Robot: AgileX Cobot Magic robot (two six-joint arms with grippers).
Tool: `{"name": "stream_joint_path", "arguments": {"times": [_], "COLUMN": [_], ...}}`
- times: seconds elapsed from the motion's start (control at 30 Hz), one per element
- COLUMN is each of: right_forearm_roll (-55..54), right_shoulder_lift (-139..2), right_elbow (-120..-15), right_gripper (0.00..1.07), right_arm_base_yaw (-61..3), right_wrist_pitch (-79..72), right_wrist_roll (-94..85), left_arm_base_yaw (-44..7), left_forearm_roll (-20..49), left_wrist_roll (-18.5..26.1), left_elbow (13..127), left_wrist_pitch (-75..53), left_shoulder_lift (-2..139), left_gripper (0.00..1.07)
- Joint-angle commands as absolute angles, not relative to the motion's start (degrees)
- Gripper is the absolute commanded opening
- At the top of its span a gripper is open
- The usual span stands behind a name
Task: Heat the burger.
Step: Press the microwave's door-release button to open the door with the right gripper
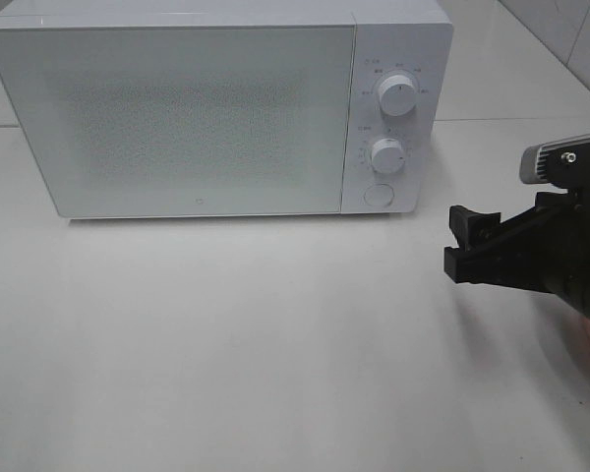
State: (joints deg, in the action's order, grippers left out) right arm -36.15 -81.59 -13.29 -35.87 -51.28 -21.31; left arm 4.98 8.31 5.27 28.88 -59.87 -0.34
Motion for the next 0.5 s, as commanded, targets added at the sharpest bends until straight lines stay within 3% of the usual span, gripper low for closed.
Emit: {"name": "stream_joint_path", "arguments": {"times": [0.03, 0.13, 0.5], "right_forearm_roll": [-44.6, -53.3, -57.7], "right_shoulder_lift": [-83.4, -84.9, -89.7], "right_elbow": [-13.3, -15.1, -21.1], "right_gripper": [0.74, 0.74, 0.74], "right_arm_base_yaw": [-41.1, -46.1, -52.3], "right_wrist_pitch": [-57.4, -58.6, -58.5], "right_wrist_roll": [-23.9, -25.0, -28.9], "left_arm_base_yaw": [4.8, 4.8, 4.8], "left_forearm_roll": [8.7, 8.7, 8.7], "left_wrist_roll": [5.0, 5.0, 5.0], "left_elbow": [28.9, 28.9, 28.9], "left_wrist_pitch": [-59.4, -59.4, -59.4], "left_shoulder_lift": [-1.5, -1.5, -1.5], "left_gripper": [0.98, 0.98, 0.98]}}
